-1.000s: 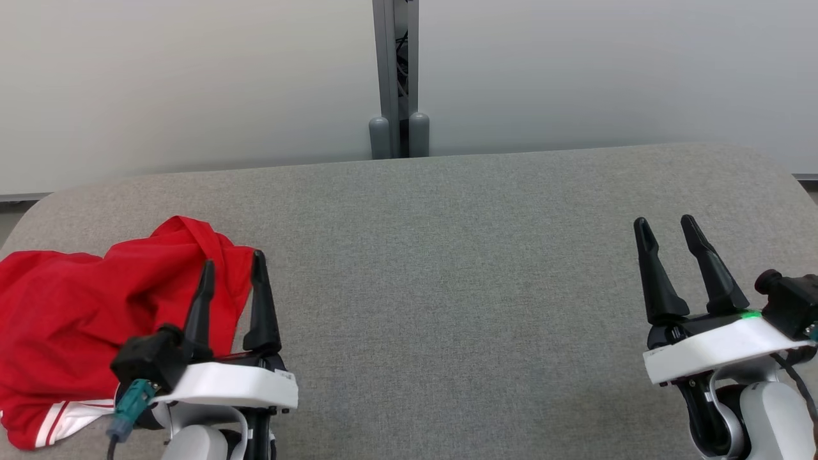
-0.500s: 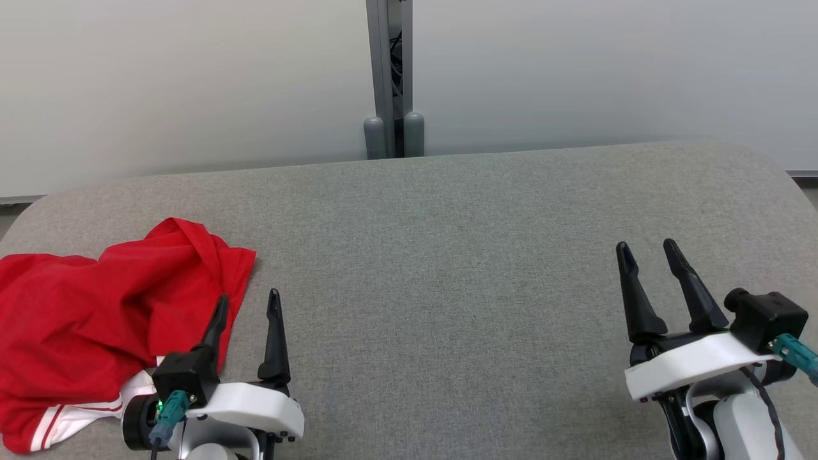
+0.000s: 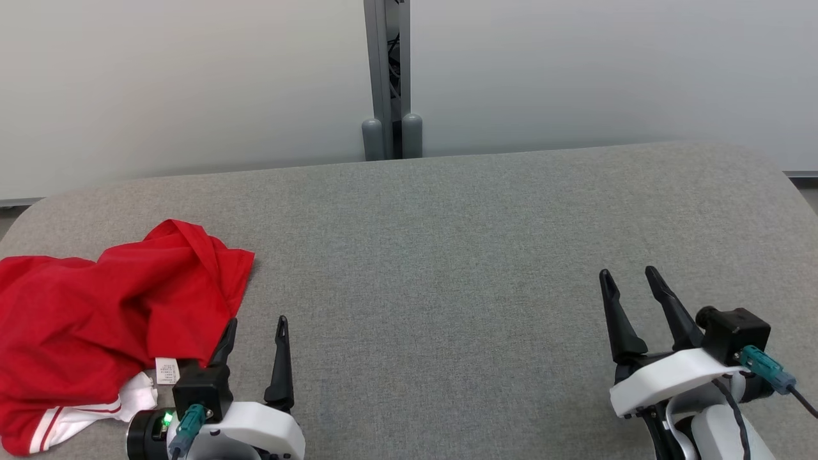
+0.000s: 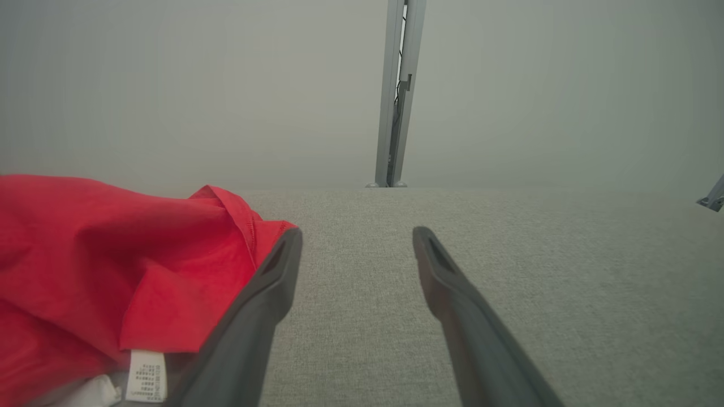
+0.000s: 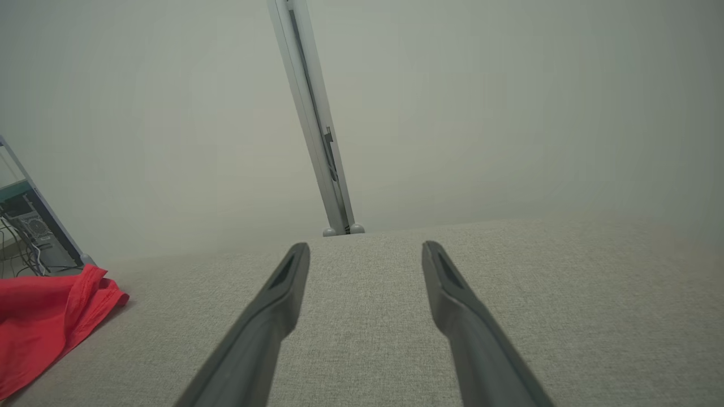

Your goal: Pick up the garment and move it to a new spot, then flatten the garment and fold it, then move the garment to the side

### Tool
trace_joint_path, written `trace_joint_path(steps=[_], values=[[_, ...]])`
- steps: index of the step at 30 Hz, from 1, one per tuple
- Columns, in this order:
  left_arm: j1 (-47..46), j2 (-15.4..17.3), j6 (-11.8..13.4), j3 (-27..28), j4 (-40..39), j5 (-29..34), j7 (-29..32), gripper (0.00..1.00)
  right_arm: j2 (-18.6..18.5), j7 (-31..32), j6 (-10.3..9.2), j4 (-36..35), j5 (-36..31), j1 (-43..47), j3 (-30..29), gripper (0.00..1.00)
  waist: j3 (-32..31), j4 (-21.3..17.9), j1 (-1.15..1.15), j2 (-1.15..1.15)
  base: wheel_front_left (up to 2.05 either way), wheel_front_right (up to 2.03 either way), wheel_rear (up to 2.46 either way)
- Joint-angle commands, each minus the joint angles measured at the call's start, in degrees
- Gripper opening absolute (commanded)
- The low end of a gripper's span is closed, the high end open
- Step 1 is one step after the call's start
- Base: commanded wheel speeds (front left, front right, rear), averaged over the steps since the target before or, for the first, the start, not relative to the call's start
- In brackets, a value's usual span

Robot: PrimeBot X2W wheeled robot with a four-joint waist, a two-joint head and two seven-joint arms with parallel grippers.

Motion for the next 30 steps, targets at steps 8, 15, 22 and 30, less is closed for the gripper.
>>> trace_joint_path(steps=[8, 15, 22, 30], values=[[1.11, 0.21, 0.68, 1.39, -1.13, 3.77, -0.46, 1.0, -0.01, -1.89, 0.12, 0.96, -2.81, -1.83, 1.14, 1.0, 0.04, -0.04, 0.0, 0.0, 0.0, 0.0, 0.0], [0.65, 0.22, 0.51, 1.61, -1.22, 4.19, -0.5, 1.0, 0.05, -2.46, 0.11, 1.79, -3.64, -1.52, 1.75, 1.0, -0.16, 0.13, 0.0, 0.0, 0.0, 0.0, 0.0], [0.95, 0.22, 0.76, 1.28, -1.62, 3.88, -0.49, 1.0, 0.08, -2.46, 0.11, 1.99, -3.46, -1.62, 1.52, 1.0, -0.32, 0.23, 0.0, 0.0, 0.0, 0.0, 0.0], [0.46, 0.22, 0.34, 1.2, -2.49, 3.82, -0.49, 1.0, 0.09, -2.33, 0.12, 0.97, -2.36, -1.01, 2.05, 1.0, 0.12, 2.7, 0.0, 0.0, 0.0, 0.0, 0.0]])
